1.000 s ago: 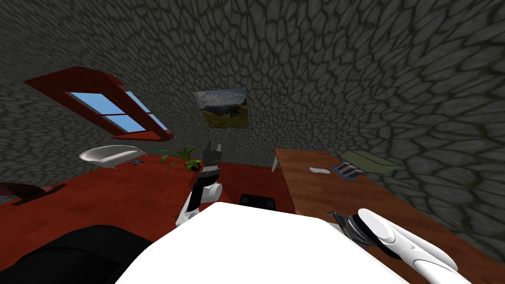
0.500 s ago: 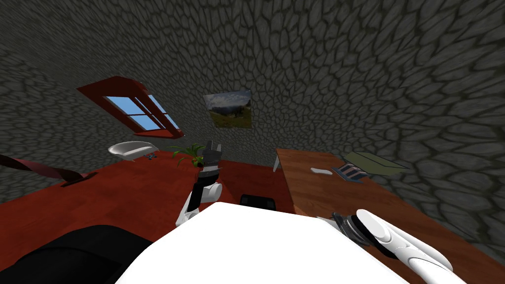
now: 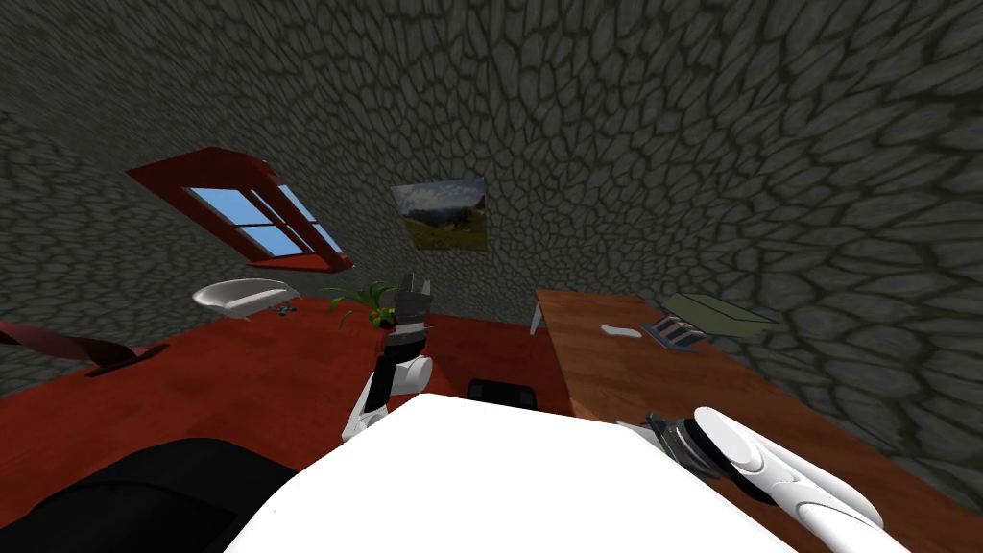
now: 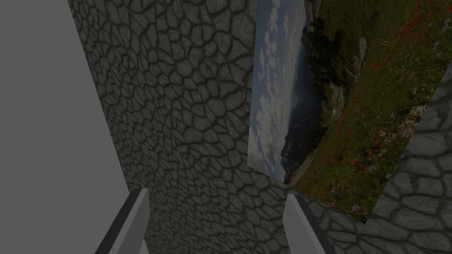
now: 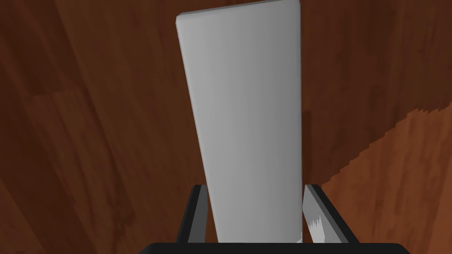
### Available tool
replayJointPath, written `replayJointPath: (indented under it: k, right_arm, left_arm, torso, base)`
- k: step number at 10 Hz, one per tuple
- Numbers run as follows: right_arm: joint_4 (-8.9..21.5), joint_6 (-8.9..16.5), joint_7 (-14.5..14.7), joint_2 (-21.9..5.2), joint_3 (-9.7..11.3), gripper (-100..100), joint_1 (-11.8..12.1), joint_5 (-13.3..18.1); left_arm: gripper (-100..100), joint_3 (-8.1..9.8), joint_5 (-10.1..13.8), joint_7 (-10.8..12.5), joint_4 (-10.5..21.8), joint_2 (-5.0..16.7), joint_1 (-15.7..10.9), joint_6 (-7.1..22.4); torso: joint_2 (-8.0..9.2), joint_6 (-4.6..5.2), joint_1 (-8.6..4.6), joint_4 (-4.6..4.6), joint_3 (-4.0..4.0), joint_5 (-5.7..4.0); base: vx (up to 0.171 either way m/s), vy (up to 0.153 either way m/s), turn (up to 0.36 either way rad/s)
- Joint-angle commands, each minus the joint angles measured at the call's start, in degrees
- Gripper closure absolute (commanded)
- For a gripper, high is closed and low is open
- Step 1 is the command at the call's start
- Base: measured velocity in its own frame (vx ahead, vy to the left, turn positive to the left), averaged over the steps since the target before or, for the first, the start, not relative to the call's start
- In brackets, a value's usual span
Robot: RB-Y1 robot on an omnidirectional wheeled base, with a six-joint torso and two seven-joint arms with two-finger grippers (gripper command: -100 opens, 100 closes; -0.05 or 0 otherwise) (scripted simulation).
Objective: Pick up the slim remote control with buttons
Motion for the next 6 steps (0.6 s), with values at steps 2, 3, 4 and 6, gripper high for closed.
replayJointPath:
  k: [2,3,4,6]
  right_arm:
    - [-3.14,-1.76,1.32,-0.67,-0.60,100,1.34,-0.04]
    - [-4.61,-2.62,2.09,-1.02,-0.88,100,1.94,-0.09]
    - [-6.09,-3.49,2.86,-1.37,-1.16,100,2.54,-0.14]
    - [-5.26,-2.99,2.28,-1.09,-0.93,0,2.16,0.02]
  left_arm:
    - [0,0.00,0.00,0.00,0.00,0.00,0.00,0.00]
    - [0,-0.01,0.00,0.00,0.00,0.00,0.00,0.00]
    - [0,0.00,0.00,0.00,0.00,0.00,0.01,0.00]
    - [0,-0.01,0.00,0.00,0.00,0.00,-0.01,0.00]
  torso:
    - [-0.17,-0.05,0.06,-0.02,-0.09,0.00]
    - [-0.22,-0.07,0.26,-0.04,-0.13,0.02]
    - [-0.32,-0.05,0.26,-0.05,-0.18,0.07]
    - [-0.21,-0.17,0.09,-0.04,-0.14,0.00]
  base:
    - [0.122,0.038,-0.222]
    - [0.151,0.053,-0.295]
    - [0.169,0.028,-0.211]
    - [0.043,0.009,-0.011]
